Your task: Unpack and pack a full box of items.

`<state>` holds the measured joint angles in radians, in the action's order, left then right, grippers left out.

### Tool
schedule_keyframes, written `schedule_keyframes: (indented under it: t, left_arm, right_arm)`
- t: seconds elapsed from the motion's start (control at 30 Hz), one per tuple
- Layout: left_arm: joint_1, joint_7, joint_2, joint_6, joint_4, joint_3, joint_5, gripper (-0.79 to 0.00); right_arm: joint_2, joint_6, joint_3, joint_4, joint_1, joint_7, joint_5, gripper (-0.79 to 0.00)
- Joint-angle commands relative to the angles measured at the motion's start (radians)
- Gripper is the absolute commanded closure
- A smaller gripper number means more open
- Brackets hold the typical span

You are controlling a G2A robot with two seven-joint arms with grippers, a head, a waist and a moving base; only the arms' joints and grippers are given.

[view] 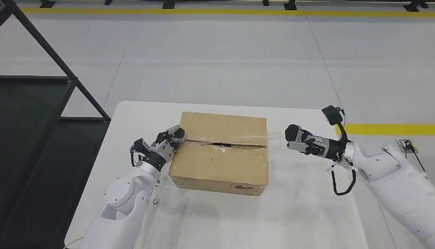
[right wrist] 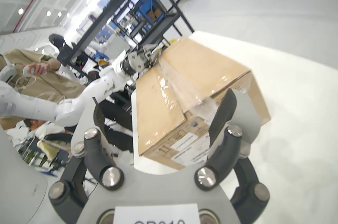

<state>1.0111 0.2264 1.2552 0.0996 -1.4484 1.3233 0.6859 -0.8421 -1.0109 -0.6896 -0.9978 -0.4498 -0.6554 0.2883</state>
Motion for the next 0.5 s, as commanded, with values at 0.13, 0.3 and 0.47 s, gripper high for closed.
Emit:
schedule_keyframes:
  t: [0.13,0.3,0.47]
  left_arm:
    - [0.006,0.007,0.002,-0.003,-0.011,0.003,-0.002,-0.200]
    - [0.004,0.018,0.005,-0.004,-0.007,0.002,0.000,-0.200]
    - [0.004,0.024,0.006,-0.006,-0.003,0.005,-0.001,-0.200]
  right_arm:
    - [0.000,0.000,0.000,0.000,0.000,0.158,-0.013,-0.785]
    - [0.002,0.126,-0.018,0.001,-0.002,0.098,0.037,-0.785]
    - [-0.006,0.303,-0.015,0.045,0.041,-0.141,0.173,-0.785]
